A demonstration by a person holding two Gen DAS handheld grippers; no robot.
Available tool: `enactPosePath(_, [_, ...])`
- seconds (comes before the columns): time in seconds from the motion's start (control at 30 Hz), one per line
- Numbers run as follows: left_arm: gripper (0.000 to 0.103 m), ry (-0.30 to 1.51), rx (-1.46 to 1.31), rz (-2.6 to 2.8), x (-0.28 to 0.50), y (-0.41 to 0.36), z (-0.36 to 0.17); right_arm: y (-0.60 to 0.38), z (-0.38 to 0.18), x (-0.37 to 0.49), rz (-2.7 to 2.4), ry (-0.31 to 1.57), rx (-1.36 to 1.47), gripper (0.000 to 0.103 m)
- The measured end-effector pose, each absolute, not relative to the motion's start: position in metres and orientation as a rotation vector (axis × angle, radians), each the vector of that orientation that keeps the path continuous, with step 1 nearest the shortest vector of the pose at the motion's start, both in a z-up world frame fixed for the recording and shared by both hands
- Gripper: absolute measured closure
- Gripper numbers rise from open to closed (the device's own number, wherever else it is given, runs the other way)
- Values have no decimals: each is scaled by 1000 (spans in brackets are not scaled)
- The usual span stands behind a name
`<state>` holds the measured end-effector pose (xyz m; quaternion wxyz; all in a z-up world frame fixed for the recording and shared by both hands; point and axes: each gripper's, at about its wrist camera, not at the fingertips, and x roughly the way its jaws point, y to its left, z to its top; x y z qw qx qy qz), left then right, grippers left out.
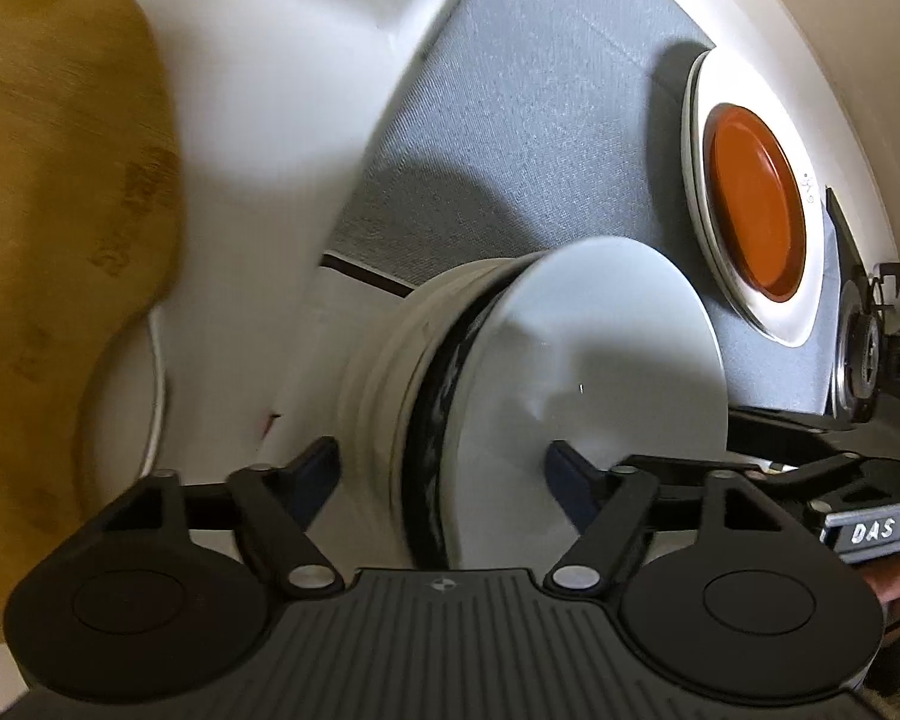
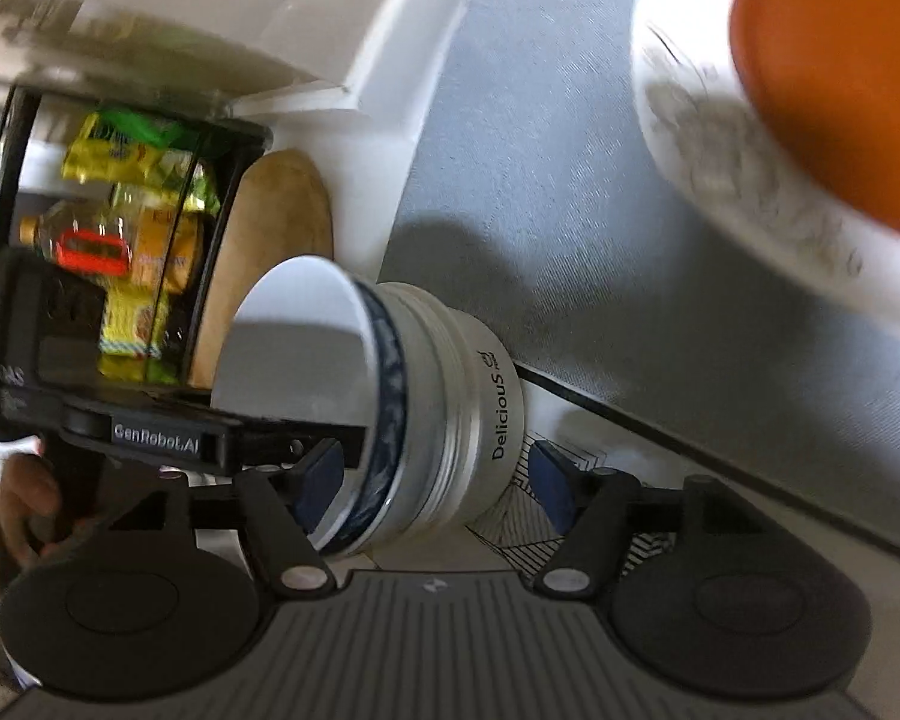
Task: Organize plates and bowls
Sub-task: 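Lift the bowl stack and carry it over the brown plate stack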
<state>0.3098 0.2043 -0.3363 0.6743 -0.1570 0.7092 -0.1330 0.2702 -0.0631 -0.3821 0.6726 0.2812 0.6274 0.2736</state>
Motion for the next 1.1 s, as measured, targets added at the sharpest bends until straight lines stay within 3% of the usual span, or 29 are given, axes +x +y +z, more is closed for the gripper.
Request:
enactPosePath(0.07, [21,1606,-366,-307,312,205,-339,-66,-389,270,601,1397,706,30])
enactPosePath(0.2, [26,1616,-361,-330,315,208,-338,-69,-391,267,600,1373,740,47])
enactPosePath(0.4, [51,1592,-349,-339,318,218,-325,-71,-381,261,621,1363,675,62])
enactPosePath(0.57, [60,1572,-311,-332,315,215,-317,-77,-376,263,627,1357,673,65])
enactPosePath(1.1, [60,1572,-331,-330,320,203,-306,-86,-360,262,564,1300,673,66])
